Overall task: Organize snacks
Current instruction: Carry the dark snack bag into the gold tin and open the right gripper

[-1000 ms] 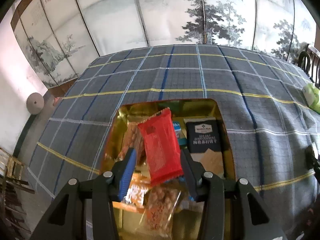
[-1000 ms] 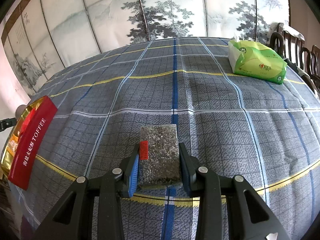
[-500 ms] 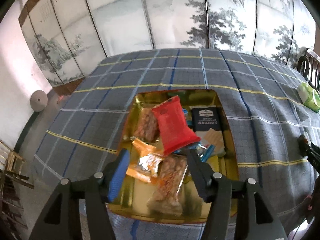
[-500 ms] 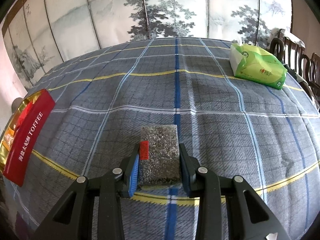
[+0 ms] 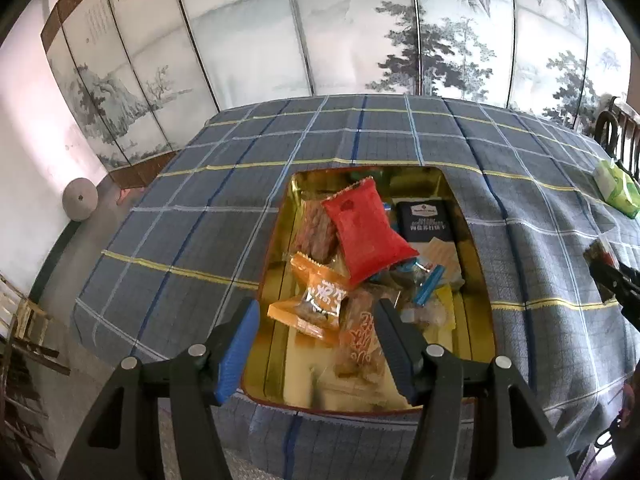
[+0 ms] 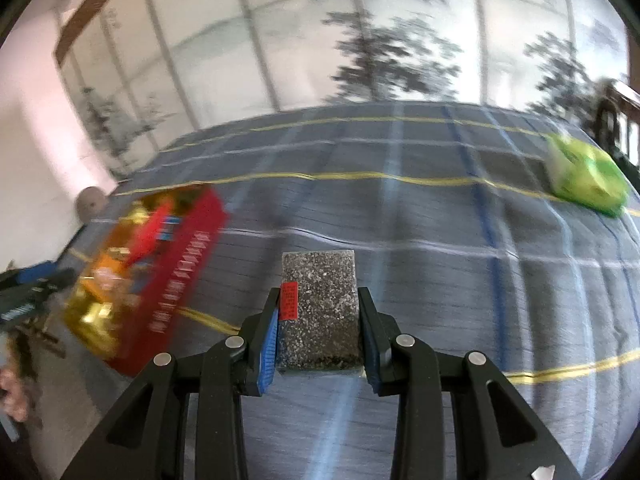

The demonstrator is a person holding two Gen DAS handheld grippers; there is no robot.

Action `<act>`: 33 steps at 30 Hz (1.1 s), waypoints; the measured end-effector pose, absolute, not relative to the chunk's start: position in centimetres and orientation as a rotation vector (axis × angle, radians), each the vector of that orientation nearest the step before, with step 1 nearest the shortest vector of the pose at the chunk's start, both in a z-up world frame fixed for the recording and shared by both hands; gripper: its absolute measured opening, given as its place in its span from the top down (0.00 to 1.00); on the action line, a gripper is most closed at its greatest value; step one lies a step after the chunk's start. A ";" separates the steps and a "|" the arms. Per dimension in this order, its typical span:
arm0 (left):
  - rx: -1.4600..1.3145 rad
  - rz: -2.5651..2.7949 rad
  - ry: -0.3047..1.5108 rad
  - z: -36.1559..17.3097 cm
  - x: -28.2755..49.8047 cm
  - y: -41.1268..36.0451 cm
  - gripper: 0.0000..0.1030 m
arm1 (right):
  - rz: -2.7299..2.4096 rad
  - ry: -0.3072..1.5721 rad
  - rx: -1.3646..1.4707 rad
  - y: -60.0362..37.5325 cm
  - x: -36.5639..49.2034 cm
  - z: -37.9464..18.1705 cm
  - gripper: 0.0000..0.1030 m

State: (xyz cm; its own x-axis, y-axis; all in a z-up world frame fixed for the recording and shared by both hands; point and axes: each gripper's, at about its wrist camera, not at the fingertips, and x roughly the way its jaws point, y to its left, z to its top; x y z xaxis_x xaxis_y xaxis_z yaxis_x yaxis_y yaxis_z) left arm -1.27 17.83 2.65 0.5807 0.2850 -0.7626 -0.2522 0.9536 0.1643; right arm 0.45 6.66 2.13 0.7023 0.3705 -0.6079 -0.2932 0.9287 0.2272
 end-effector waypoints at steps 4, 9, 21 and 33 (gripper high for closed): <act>0.035 0.313 0.900 2.6 -1.6 18.3 0.41 | 0.474 0.679 0.102 10.3 -0.5 4.2 0.69; 0.023 0.315 0.906 2.4 -2.1 19.0 0.41 | 0.581 0.679 0.092 14.3 -0.8 5.7 0.69; -0.026 0.353 0.902 2.1 -3.4 22.1 0.41 | 0.682 0.732 0.044 21.7 0.7 5.5 0.69; -0.067 0.367 0.923 1.1 -3.7 24.5 0.41 | 0.714 0.784 0.056 26.4 2.9 5.0 0.69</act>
